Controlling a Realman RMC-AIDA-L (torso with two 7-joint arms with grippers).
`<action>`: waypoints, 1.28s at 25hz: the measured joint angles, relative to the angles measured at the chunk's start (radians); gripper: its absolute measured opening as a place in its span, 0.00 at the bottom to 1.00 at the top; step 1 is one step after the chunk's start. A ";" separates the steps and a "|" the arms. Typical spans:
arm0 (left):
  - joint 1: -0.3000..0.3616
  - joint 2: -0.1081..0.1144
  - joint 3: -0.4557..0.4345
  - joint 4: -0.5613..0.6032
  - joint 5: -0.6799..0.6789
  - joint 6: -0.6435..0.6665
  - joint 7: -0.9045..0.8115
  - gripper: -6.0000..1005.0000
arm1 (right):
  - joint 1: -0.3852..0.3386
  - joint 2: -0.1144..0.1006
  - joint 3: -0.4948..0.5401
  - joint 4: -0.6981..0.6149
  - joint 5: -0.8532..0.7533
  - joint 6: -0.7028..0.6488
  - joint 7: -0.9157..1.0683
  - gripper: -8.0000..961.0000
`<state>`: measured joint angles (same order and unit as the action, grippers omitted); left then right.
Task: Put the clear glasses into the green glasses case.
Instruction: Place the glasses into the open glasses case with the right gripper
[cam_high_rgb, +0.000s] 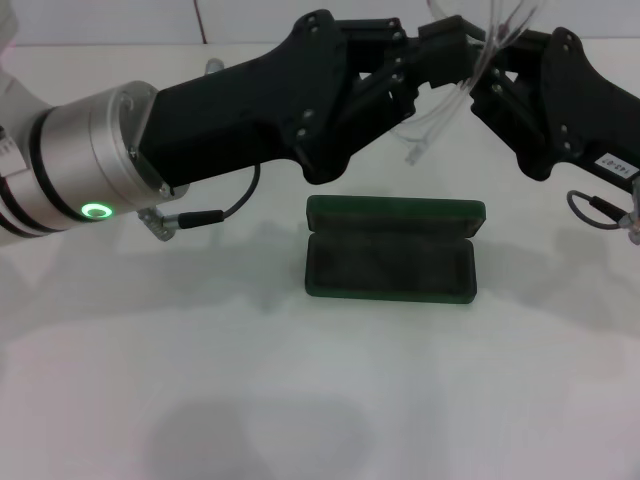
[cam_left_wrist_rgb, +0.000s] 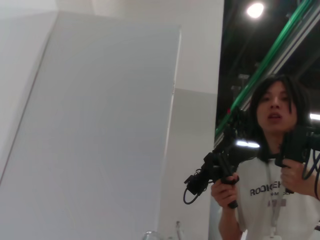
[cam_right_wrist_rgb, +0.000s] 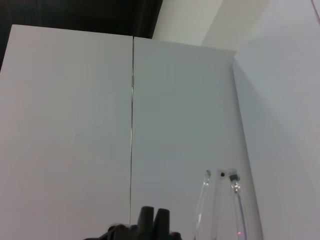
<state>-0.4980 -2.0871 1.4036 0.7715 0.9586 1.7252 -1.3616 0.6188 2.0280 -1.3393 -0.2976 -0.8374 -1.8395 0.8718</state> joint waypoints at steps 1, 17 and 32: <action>-0.002 -0.001 0.001 0.000 0.000 0.002 0.000 0.06 | 0.002 0.000 -0.001 0.000 0.000 0.002 0.000 0.14; -0.026 -0.005 -0.002 -0.065 -0.001 -0.008 0.031 0.06 | 0.028 0.000 -0.053 0.000 0.000 0.013 -0.002 0.15; -0.025 0.003 -0.005 -0.072 -0.002 0.006 0.031 0.06 | 0.021 0.000 -0.053 0.003 0.016 0.012 -0.002 0.15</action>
<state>-0.5226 -2.0840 1.3988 0.6992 0.9561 1.7307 -1.3304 0.6396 2.0277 -1.3923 -0.2950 -0.8216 -1.8270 0.8697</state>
